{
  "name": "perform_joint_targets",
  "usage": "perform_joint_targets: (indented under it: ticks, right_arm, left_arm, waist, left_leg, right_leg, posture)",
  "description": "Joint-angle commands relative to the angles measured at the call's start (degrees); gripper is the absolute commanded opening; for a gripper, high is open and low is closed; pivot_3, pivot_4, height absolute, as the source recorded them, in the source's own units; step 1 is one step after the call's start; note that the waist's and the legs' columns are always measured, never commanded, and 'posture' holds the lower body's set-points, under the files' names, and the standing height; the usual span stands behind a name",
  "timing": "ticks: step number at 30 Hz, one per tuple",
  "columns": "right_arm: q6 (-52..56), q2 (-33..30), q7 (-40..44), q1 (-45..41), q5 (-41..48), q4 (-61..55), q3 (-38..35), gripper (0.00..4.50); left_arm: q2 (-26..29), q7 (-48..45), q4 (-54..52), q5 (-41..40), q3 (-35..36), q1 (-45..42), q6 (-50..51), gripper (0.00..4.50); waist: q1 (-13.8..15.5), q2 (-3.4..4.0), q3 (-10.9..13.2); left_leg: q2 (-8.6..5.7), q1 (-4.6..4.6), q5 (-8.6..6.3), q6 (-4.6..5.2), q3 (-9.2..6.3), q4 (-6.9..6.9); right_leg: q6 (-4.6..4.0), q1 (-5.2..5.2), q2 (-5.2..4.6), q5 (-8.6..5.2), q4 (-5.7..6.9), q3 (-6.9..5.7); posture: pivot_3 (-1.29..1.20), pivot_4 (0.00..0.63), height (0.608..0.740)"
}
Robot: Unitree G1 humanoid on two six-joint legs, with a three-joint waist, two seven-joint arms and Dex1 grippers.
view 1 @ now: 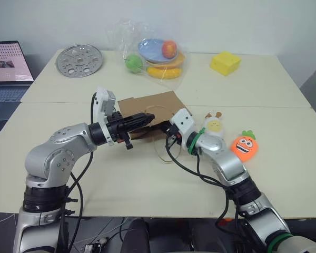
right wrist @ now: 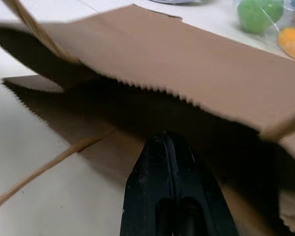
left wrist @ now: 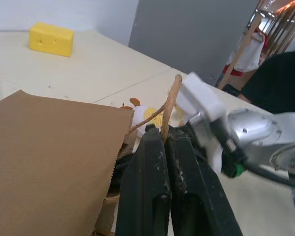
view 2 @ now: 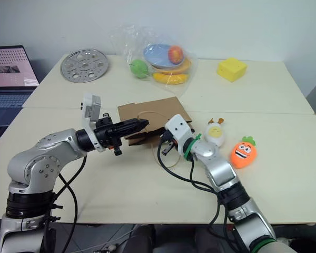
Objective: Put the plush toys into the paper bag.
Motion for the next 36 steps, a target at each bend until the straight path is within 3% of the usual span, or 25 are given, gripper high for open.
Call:
perform_joint_targets:
  ticks: [1,9,15,19,22,28,36]
  right_arm:
    - [-6.46,1.96,-5.2,-1.55,-5.31,5.58,1.28,0.01]
    - [-9.78,4.8,-9.21,-2.74,-6.93,15.28,-1.84,0.01]
    - [-8.57,6.44,-9.22,-3.33,-5.92,16.24,-3.84,0.01]
    - [-7.47,7.53,-9.64,-3.17,-5.51,15.65,-4.84,0.01]
    - [-7.11,7.84,-9.66,-3.15,-5.48,15.43,-5.47,0.01]
    - [-8.21,7.23,-5.92,-3.38,-4.37,11.07,-5.65,0.01]
    - [-5.76,-0.02,7.23,3.95,-1.1,-9.24,-1.99,0.01]
  left_arm:
    - [-1.39,4.14,-0.39,-4.41,4.73,-3.84,1.4,0.0]
    - [-2.44,11.02,-0.86,-9.29,8.01,-12.42,2.63,0.0]
    - [-0.17,10.19,1.75,-0.59,7.09,-18.38,-6.27,0.0]
    - [-1.92,11.91,3.41,1.08,8.84,-20.31,-10.52,0.0]
    - [-1.75,11.42,3.39,2.34,7.95,-19.23,-11.56,0.0]
    - [0.1,3.52,-1.52,5.19,1.01,-8.18,-11.04,0.0]
    - [-0.37,0.52,-2.92,7.67,-1.62,-3.15,-12.42,0.0]
  waist:
    - [0.01,-0.01,-0.01]
    - [-0.05,-0.04,-0.01]
    - [-0.21,-0.06,0.0]
    - [-0.34,-0.06,0.01]
    - [-0.35,-0.06,0.01]
    - [-0.81,-0.05,0.01]
    - [-0.83,-0.06,0.01]
  left_leg:
    - [0.0,0.0,0.0,0.0,0.0,0.01]
    - [-0.02,0.0,0.0,-0.01,-0.01,0.0]
    - [-0.02,0.01,0.01,-0.01,-0.02,0.0]
    - [-0.02,0.0,0.01,-0.01,-0.02,-0.01]
    - [-0.02,-0.03,0.01,-0.01,-0.01,-0.02]
    - [-0.03,-0.05,0.0,-0.01,0.01,-0.1]
    - [-0.03,-0.09,0.0,-0.02,0.01,-0.1]
  right_leg:
    - [0.0,0.0,0.0,0.0,0.04,0.0]
    - [-0.01,-0.06,0.0,0.0,0.16,0.01]
    - [-0.01,-0.06,0.01,0.0,0.17,0.0]
    - [-0.01,-0.08,0.01,0.0,0.17,0.0]
    - [-0.01,-0.1,0.0,0.0,0.16,0.0]
    - [-0.01,-0.14,-0.01,0.0,0.16,0.02]
    - [0.0,-0.18,0.0,0.0,0.14,0.01]
  posture:
    - [0.0,0.15,0.74]
    - [0.0,0.15,0.74]
    - [0.0,0.15,0.74]
    - [0.0,0.15,0.74]
    - [0.0,0.15,0.74]
    - [0.0,0.15,0.74]
    - [0.0,0.15,0.74]
